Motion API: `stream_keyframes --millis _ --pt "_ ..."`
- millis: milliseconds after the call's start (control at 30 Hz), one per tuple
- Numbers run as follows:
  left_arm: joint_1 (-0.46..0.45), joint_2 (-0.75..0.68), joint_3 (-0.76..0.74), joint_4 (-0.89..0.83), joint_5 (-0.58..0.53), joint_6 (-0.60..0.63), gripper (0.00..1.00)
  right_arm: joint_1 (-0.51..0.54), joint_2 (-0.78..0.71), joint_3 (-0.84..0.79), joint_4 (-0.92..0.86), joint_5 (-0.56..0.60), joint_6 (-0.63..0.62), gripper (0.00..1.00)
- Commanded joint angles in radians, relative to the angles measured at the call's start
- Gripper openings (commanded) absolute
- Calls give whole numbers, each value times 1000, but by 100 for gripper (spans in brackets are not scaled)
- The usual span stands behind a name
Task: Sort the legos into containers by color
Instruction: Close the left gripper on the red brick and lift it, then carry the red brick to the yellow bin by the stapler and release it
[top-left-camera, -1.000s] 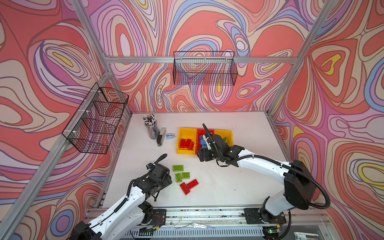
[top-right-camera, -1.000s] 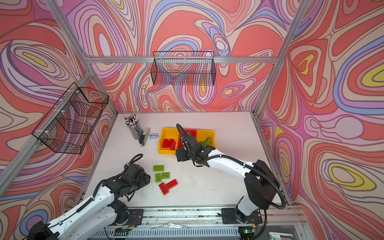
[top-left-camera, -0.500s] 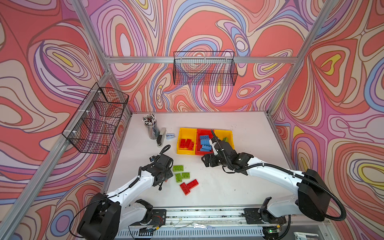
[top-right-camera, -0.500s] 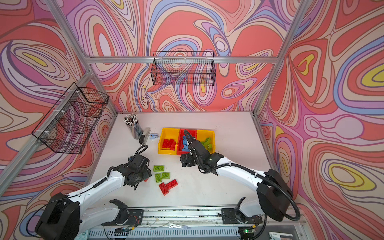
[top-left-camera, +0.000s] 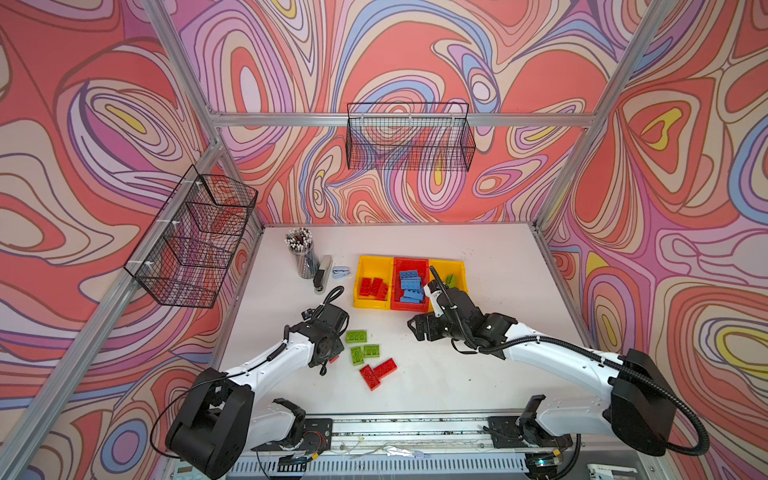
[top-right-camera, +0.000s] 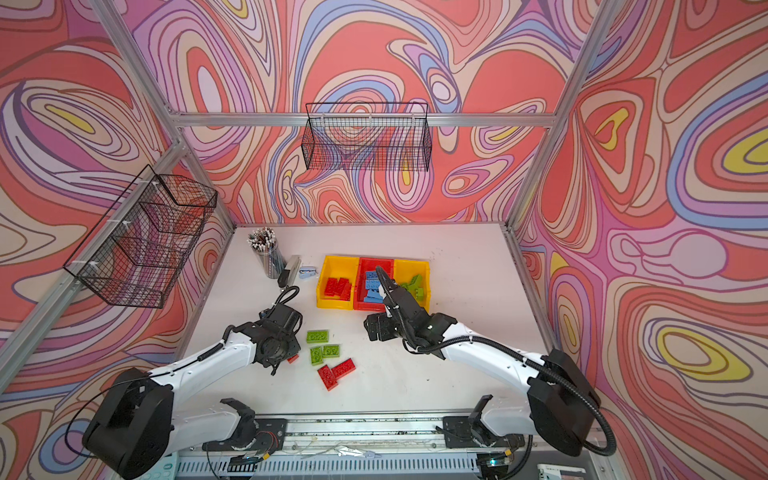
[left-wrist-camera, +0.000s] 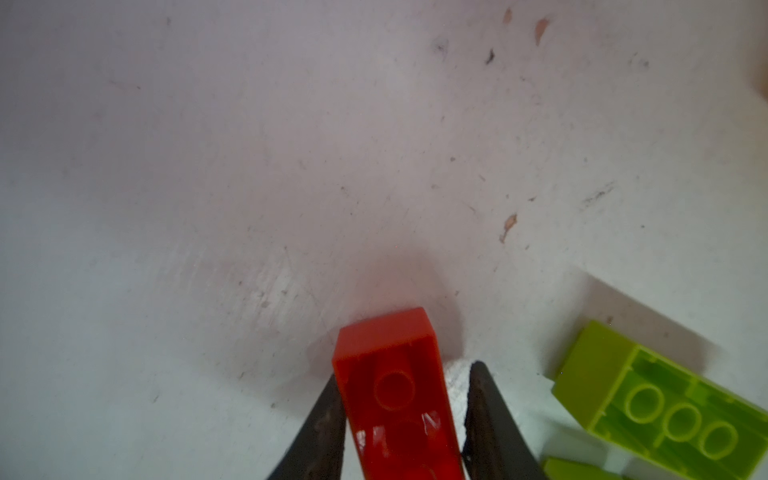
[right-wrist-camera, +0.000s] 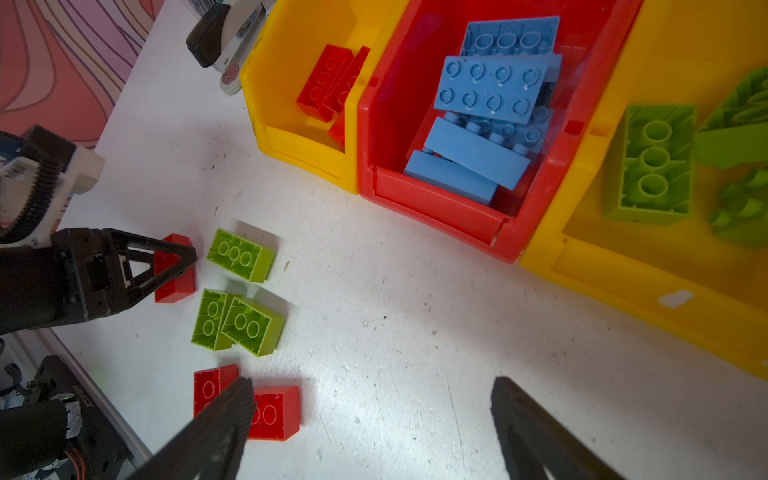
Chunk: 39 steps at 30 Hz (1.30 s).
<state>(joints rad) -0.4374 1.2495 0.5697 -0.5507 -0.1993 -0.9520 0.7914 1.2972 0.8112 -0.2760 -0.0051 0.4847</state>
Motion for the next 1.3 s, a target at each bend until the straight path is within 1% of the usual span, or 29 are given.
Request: stream_keyframes --millis 0,33,133,200,367,467,567,700,833,967,1100,1167,1200,1267 --pt "6 31 41 -61 -14 45 24 2 -28 -20 18 -12 10 94" --pt "5 47 57 -75 -10 67 20 3 -33 -20 11 -7 8 94" --pt "5 91 102 -125 -18 115 11 3 -57 -8 -26 22 -10 94" --pt "6 96 125 -145 -22 136 8 3 -80 -1 -51 43 -19 94" --pt "6 58 208 -197 -34 173 8 3 -132 13 -90 61 -18 94" --pt "6 59 311 -233 -44 220 8 3 -148 14 -102 67 -7 94" --pt "5 91 429 -238 -42 269 8 3 -158 13 -111 78 6 94" --pt "6 193 587 -212 -7 322 8 3 -165 14 -128 85 24 94" --pt "5 321 737 -155 68 346 8 4 -175 7 -141 94 41 94" --pt "1 455 878 -129 106 365 8 3 -196 -1 -167 115 57 94" --pt "0 589 1009 -133 111 390 10 3 -215 6 -214 162 79 94" --pt "0 646 1060 -136 107 399 13 3 -224 9 -227 169 88 94" --pt "0 675 1086 -140 107 404 19 3 -228 12 -233 172 94 94" --pt "0 715 1127 -155 108 412 36 3 -232 18 -244 177 101 94"
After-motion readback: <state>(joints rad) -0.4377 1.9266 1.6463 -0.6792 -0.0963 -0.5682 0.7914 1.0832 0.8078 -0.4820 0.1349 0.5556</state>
